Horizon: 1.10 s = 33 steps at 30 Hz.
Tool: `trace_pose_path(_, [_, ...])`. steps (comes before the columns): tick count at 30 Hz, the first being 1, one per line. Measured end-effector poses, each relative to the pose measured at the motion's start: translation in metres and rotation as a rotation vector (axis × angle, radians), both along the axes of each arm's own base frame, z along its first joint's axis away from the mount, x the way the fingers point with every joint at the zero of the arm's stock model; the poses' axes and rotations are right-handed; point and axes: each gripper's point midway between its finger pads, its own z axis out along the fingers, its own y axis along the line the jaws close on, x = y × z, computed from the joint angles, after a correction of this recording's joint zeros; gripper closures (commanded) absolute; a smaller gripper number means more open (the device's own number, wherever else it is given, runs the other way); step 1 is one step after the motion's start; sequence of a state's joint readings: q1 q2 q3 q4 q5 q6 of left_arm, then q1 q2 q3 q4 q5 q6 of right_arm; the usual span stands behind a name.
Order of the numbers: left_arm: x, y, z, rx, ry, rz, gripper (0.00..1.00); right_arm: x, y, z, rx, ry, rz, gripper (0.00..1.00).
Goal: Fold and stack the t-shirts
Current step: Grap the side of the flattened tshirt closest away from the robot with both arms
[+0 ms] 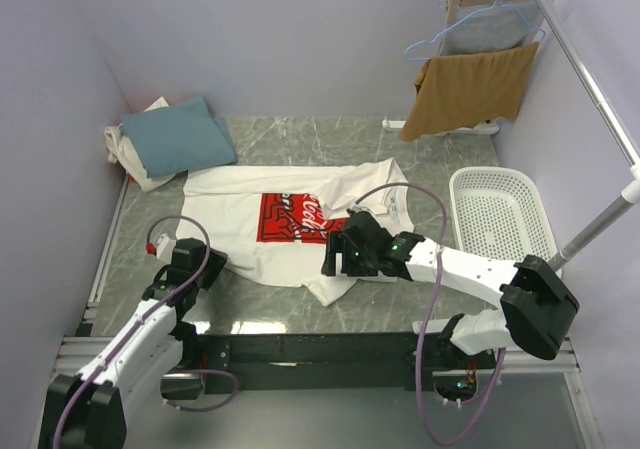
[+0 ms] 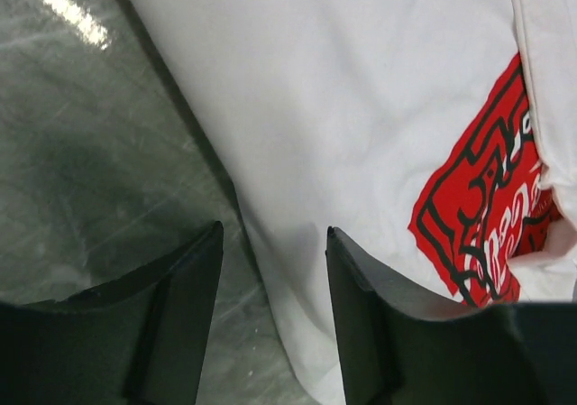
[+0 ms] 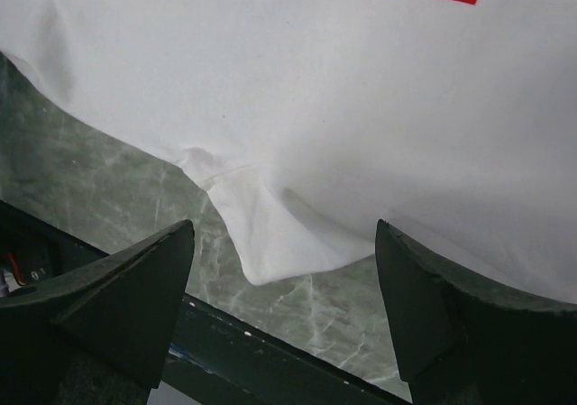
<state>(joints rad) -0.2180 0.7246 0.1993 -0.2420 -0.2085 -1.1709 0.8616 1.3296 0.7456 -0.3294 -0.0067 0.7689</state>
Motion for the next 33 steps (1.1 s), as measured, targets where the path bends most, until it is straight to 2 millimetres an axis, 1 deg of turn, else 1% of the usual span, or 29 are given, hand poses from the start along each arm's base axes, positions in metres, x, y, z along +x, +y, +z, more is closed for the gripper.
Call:
trace_pose_path(3, [0.010, 0.003, -0.001, 0.026, 0.012, 0.017, 0.48, 0.003, 0.002, -0.002, -0.017, -0.008, 0.023, 0.15])
trace_pose_path(5, [0.018, 0.005, 0.001, 0.048, 0.024, 0.025, 0.51, 0.006, 0.007, -0.002, -0.025, -0.012, 0.050, 0.16])
trace_pose_path(6, [0.022, 0.005, 0.001, 0.062, 0.036, 0.023, 0.56, 0.009, 0.011, -0.003, -0.031, -0.012, 0.064, 0.15])
trace_pose_path(8, [0.031, 0.006, 0.003, 0.091, 0.048, 0.014, 0.61, 0.016, 0.021, -0.001, -0.040, -0.019, 0.091, 0.16])
trace_pose_path(10, [0.042, 0.006, 0.008, 0.121, 0.053, -0.004, 0.67, 0.030, 0.037, 0.001, -0.047, -0.036, 0.122, 0.16])
trace_pose_path(14, [0.069, 0.002, 0.023, 0.172, 0.030, -0.051, 0.71, 0.053, 0.064, -0.001, -0.063, -0.057, 0.170, 0.17])
trace_pose_path(17, [0.086, -0.001, 0.033, 0.213, 0.022, -0.099, 0.73, 0.070, 0.082, -0.009, -0.089, -0.061, 0.192, 0.17])
trace_pose_path(19, [0.097, -0.005, 0.037, 0.241, 0.027, -0.143, 0.73, 0.079, 0.090, -0.016, -0.106, -0.061, 0.199, 0.18])
trace_pose_path(20, [0.103, -0.007, 0.039, 0.254, 0.029, -0.167, 0.74, 0.083, 0.093, -0.020, -0.114, -0.058, 0.201, 0.18])
trace_pose_path(21, [0.109, -0.009, 0.042, 0.268, 0.032, -0.192, 0.73, 0.087, 0.094, -0.025, -0.123, -0.053, 0.201, 0.19])
trace_pose_path(23, [0.121, -0.014, 0.048, 0.289, 0.035, -0.236, 0.76, 0.090, 0.096, -0.036, -0.137, -0.036, 0.204, 0.19])
trace_pose_path(24, [0.128, -0.016, 0.050, 0.300, 0.039, -0.258, 0.75, 0.092, 0.097, -0.039, -0.136, -0.024, 0.203, 0.19])
trace_pose_path(26, [0.145, -0.022, 0.056, 0.312, 0.040, -0.296, 0.75, 0.100, 0.099, -0.038, -0.120, -0.034, 0.197, 0.19])
trace_pose_path(27, [0.152, -0.025, 0.056, 0.317, 0.046, -0.312, 0.71, 0.102, 0.099, -0.038, -0.111, -0.030, 0.195, 0.19])
trace_pose_path(29, [0.169, -0.032, 0.056, 0.322, 0.057, -0.343, 0.68, 0.105, 0.099, -0.037, -0.095, -0.028, 0.190, 0.19])
trace_pose_path(30, [0.176, -0.034, 0.055, 0.328, 0.064, -0.354, 0.64, 0.107, 0.098, -0.037, -0.091, -0.027, 0.188, 0.19])
trace_pose_path(31, [0.180, -0.035, 0.054, 0.334, 0.070, -0.358, 0.59, 0.108, 0.098, -0.037, -0.087, -0.027, 0.186, 0.19])
trace_pose_path(33, [0.182, -0.038, 0.054, 0.348, 0.081, -0.363, 0.54, 0.109, 0.098, -0.037, -0.081, -0.028, 0.187, 0.19])
